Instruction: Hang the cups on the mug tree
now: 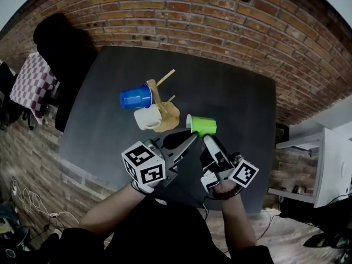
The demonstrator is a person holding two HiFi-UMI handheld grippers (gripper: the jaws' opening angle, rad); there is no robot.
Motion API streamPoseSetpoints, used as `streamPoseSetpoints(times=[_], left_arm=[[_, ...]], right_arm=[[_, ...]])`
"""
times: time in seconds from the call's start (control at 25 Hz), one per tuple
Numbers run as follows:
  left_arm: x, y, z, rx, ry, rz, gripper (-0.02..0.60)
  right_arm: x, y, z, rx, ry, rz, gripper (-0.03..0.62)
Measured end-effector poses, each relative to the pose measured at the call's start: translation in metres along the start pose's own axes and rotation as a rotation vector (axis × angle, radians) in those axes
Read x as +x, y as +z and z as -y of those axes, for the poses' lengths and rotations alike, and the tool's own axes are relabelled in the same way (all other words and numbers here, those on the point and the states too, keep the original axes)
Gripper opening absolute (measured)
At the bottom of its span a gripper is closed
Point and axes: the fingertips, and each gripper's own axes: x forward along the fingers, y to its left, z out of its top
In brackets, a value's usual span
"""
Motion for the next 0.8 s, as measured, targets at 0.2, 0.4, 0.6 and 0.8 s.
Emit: streamPoseSetpoints(times=[0.2,0.4,0.6,0.8], left_arm=[[-0.012,0.002,-0.011,-0.138,-0.051,0.052,0.038],[-0.028,0.000,-0.033,-0.237,-0.069,0.059,0.038],[-0.040,0.001,-0.054,-0.227,-0.005,0.051,0.040],[-0.044,0.001,-0.074,-0.226,0.037,0.027,0.047]], right_arm=[[0.013,-0.005,0.006,-0.019,-0.032,-0.017,0.288],[0.024,-0.017,0.013,-0.066,-0.086,-0.041,0.249],[0.039,-0.027,0.016,-0.135,-0.127,-0.044,0.239],[0.048,-0.031,0.020,-0.223,-0.179,-0.029,0.236]])
